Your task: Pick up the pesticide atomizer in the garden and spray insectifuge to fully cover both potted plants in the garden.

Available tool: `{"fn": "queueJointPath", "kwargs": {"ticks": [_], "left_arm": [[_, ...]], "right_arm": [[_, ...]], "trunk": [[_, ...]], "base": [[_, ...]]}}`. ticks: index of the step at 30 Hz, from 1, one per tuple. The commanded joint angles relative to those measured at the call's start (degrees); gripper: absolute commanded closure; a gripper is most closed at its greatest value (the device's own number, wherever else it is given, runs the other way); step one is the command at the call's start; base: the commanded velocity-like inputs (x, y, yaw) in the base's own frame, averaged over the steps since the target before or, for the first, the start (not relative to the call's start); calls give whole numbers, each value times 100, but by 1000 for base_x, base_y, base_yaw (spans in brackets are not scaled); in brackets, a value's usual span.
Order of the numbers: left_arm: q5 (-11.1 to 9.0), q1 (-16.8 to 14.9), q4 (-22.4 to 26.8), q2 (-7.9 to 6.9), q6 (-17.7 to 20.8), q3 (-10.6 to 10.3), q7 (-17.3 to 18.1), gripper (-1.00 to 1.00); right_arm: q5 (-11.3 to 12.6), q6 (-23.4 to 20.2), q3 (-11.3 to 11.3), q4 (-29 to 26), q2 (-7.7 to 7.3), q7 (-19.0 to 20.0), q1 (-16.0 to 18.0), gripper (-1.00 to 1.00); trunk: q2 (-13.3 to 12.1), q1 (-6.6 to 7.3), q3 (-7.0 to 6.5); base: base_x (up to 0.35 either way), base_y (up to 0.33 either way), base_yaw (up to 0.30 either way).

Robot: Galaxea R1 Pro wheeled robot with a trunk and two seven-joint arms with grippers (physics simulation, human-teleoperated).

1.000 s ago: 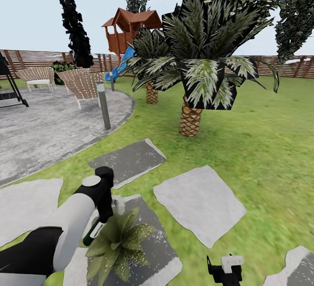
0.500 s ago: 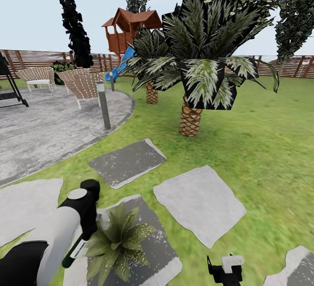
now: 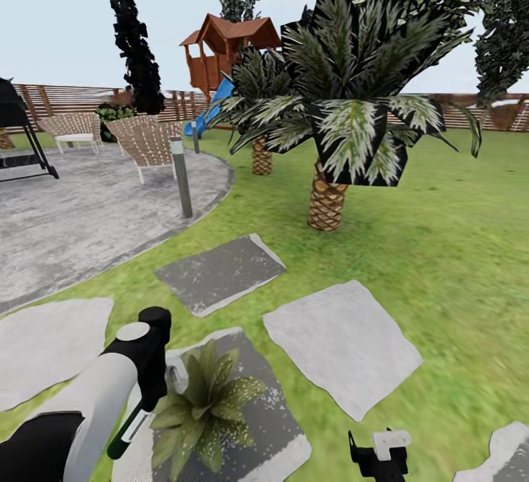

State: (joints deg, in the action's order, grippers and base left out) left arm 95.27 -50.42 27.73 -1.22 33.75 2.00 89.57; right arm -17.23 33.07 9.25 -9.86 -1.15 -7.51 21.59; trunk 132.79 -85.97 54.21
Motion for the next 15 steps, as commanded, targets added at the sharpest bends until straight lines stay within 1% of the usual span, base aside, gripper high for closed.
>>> {"fn": "queueJointPath", "kwargs": {"ticks": [1,3,6,9,12,13,15], "left_arm": [[48,-1,5,22,61,20,43,100],[52,4,-25,82,58,14,43,100],[51,37,-79,72,54,12,43,100],[46,281,-37,46,53,12,43,100],[16,328,-29,60,53,19,1,100],[-79,337,-7,83,54,28,-27,100],[-139,331,40,135,59,24,-27,100]], "right_arm": [[-62,15,24,6,1,-32,5,-100],[-62,15,24,7,4,-32,5,-100],[-62,15,24,4,2,-32,6,-100],[-62,15,24,6,1,-32,4,-100],[-62,15,25,9,1,-32,4,-100],[-67,15,30,8,1,-32,8,-100],[-67,15,32,7,-2,-32,8,-100]], "trunk": [[2,1,5],[2,1,5],[2,1,5],[2,1,5],[2,1,5],[2,1,5],[2,1,5]], "base": [[0,0,262],[0,0,273],[0,0,186],[0,0,33],[0,0,5],[0,0,0],[0,0,0]]}}
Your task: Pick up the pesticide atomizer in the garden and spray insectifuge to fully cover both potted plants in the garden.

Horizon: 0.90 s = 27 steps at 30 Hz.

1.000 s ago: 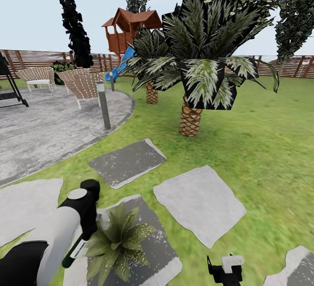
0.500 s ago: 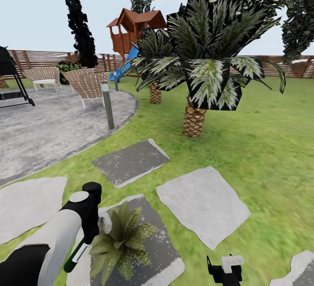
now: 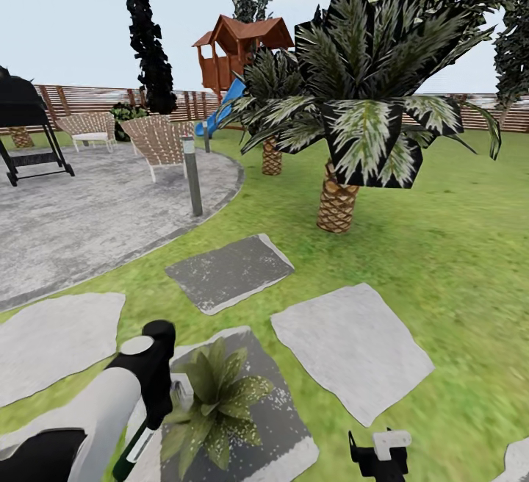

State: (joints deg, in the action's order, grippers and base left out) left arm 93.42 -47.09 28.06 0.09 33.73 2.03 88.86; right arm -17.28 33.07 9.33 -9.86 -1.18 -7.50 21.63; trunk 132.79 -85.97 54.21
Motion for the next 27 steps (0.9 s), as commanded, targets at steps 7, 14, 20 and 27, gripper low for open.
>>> {"fn": "queueJointPath", "kwargs": {"ticks": [7,14,20,27], "left_arm": [[10,-22,600,356,63,9,110,100],[1,382,486,221,6,14,34,100],[0,631,524,211,2,22,19,100],[-130,588,897,226,39,10,89,100]], "right_arm": [[-65,15,21,8,-5,-32,1,-100],[-65,15,20,10,-5,-32,0,-100],[-65,15,25,10,-4,-32,4,-100],[-65,15,23,10,-5,-32,3,-100]], "trunk": [[2,1,6],[2,1,6],[2,1,6],[2,1,6]], "base": [[0,0,0],[0,0,0],[0,0,0],[0,0,0]]}}
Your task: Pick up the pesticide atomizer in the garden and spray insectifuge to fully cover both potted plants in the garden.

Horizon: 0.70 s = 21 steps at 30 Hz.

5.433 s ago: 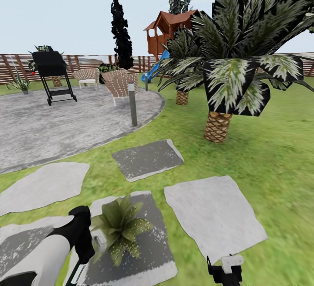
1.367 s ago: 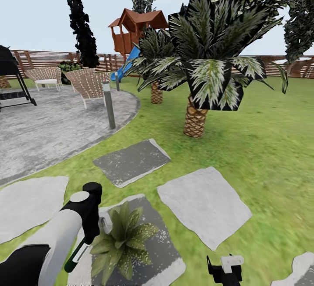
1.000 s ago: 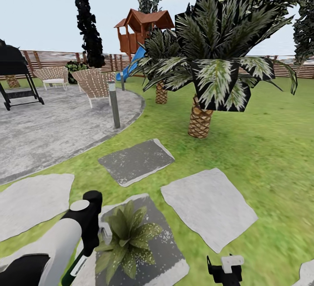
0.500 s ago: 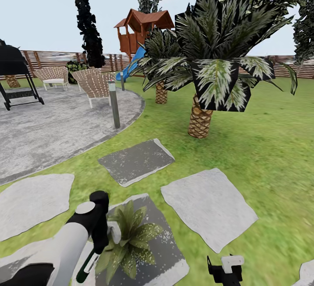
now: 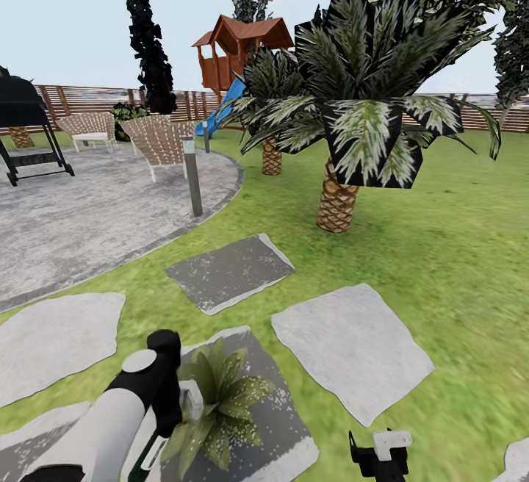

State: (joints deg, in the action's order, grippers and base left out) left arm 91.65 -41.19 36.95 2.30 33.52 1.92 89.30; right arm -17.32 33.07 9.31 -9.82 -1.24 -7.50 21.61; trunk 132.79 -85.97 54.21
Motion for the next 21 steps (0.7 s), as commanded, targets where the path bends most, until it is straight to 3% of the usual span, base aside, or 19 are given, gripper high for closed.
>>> {"fn": "queueJointPath", "kwargs": {"ticks": [1,9,15,21], "left_arm": [[-7,-9,158,2,68,20,66,100],[-73,134,261,-33,44,26,-83,100],[-86,155,261,-45,47,21,-97,100],[-79,202,25,-68,38,26,-142,100]], "right_arm": [[-61,15,24,7,1,-32,3,-100],[-61,15,26,7,3,-32,5,-100],[-61,15,26,5,1,-32,6,-100],[-61,15,26,6,2,-32,2,-100]], "trunk": [[2,1,6],[2,1,6],[2,1,6],[2,1,6]], "base": [[0,0,0],[-9,0,0],[-252,0,0],[-40,0,0]]}}
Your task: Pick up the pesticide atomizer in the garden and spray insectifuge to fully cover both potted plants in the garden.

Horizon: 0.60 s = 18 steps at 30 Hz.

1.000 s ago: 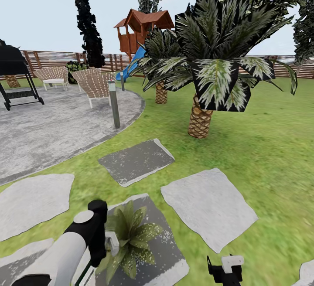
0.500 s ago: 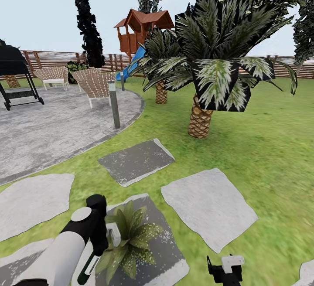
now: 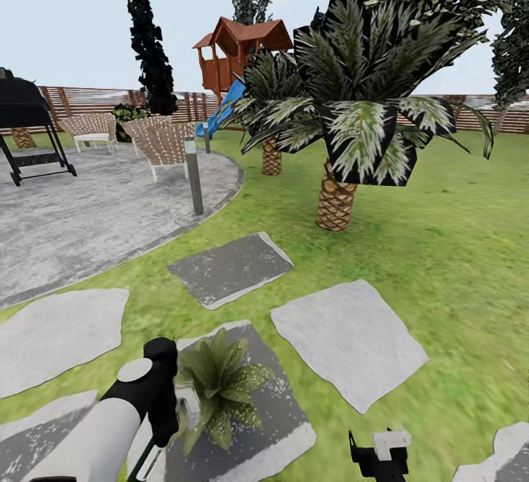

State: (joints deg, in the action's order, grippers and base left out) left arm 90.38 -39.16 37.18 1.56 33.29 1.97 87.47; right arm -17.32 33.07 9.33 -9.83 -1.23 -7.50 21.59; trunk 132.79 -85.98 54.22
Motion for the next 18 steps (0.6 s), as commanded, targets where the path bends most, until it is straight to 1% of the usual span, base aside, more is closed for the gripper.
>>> {"fn": "queueJointPath", "kwargs": {"ticks": [1,4,5,7,10,15,18], "left_arm": [[46,23,-85,-23,58,22,-53,100],[17,63,-188,-96,55,29,-291,100],[-36,69,-185,-108,55,30,-334,100],[-146,73,-149,-115,61,31,-364,100],[-231,57,-111,-109,84,25,-377,100],[-261,35,128,-89,98,33,-381,100],[-265,43,144,-107,98,36,-396,100]], "right_arm": [[-61,16,25,5,4,-32,7,-100],[-61,16,21,6,3,-32,5,-100],[-61,16,18,6,4,-32,4,-100],[-61,16,20,7,4,-32,6,-100],[-61,16,19,7,7,-32,5,-100],[-61,16,16,7,6,-32,8,-100],[-61,16,16,7,4,-32,5,-100]], "trunk": [[2,1,5],[2,1,5],[2,1,5],[2,1,5],[2,1,5],[2,1,5],[2,1,5]], "base": [[-3,0,0],[-1,0,0],[0,0,0],[0,0,0],[0,0,0],[0,0,0],[0,0,0]]}}
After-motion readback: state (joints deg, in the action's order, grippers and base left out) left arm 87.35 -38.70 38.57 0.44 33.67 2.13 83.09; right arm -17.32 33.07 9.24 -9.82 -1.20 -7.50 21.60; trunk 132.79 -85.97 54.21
